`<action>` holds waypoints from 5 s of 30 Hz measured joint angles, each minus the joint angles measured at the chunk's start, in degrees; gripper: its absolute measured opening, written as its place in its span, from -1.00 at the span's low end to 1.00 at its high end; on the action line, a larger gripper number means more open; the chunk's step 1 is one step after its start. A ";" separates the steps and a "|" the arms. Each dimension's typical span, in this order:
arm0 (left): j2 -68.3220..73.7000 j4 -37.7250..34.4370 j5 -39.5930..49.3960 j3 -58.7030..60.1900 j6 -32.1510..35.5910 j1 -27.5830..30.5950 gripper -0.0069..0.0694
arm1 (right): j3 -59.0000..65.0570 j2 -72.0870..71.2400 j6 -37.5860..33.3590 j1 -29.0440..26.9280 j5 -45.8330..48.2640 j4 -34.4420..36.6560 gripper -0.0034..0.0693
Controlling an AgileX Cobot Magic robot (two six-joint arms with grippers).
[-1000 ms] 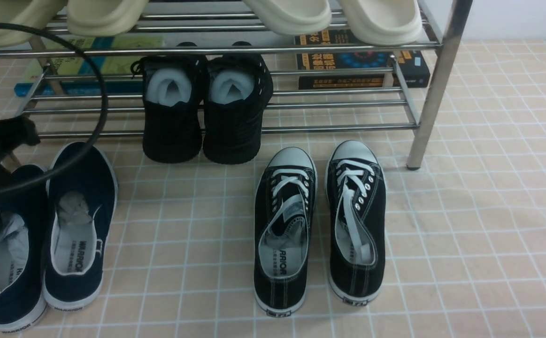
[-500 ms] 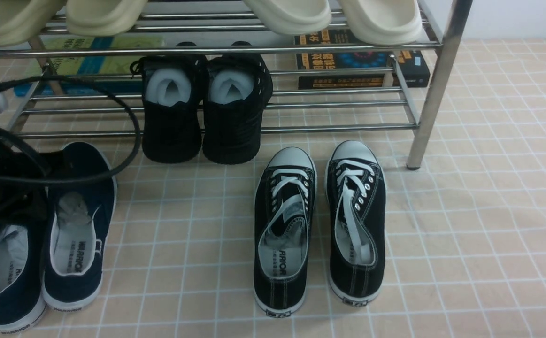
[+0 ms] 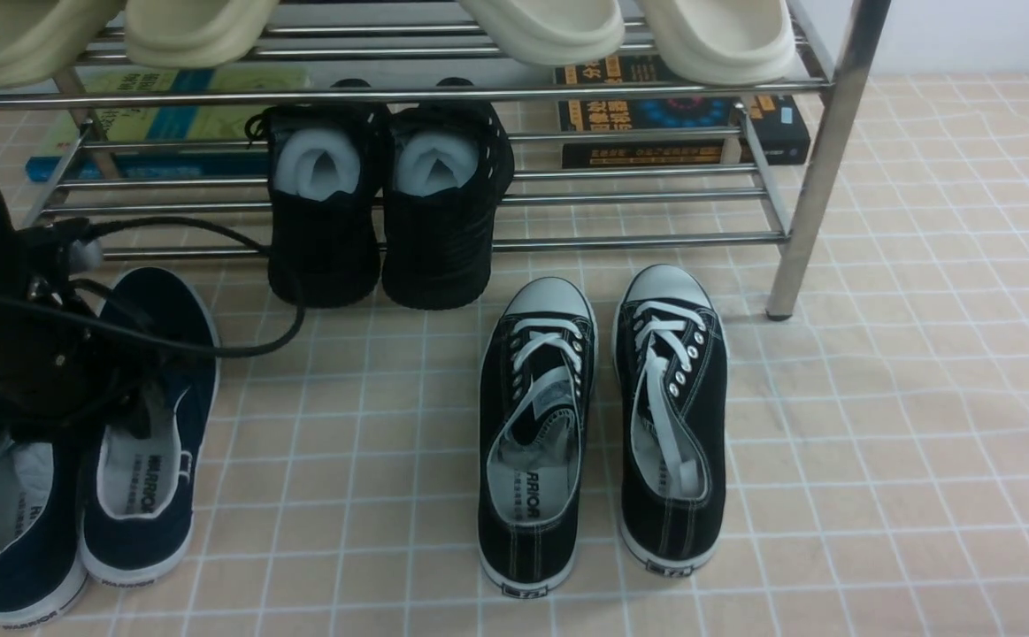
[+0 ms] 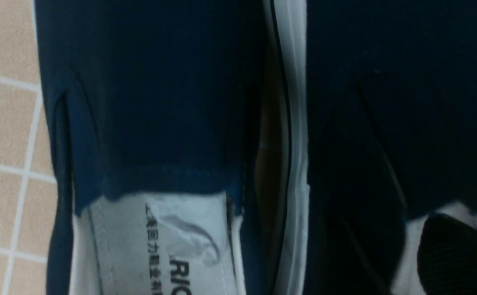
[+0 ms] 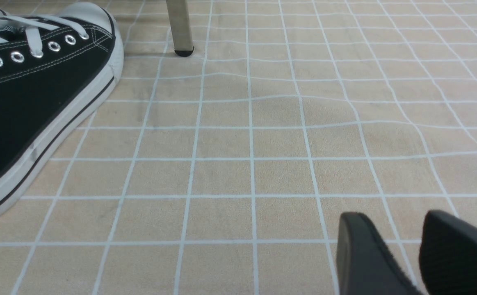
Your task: Take the shoes off the shelf from the light coffee tablecloth by hand.
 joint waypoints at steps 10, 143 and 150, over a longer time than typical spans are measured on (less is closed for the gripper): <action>-1.17 -3.19 1.28 -0.17 4.18 0.11 -0.71 | 0.00 0.00 0.00 0.00 0.00 0.00 -0.25; -93.91 4.13 -17.05 59.24 4.64 -4.27 -0.72 | 0.00 0.00 0.00 0.00 0.00 0.00 -0.25; -93.91 4.13 -17.05 59.24 4.64 -4.27 -0.70 | 0.00 0.00 0.00 0.00 0.00 0.00 -0.25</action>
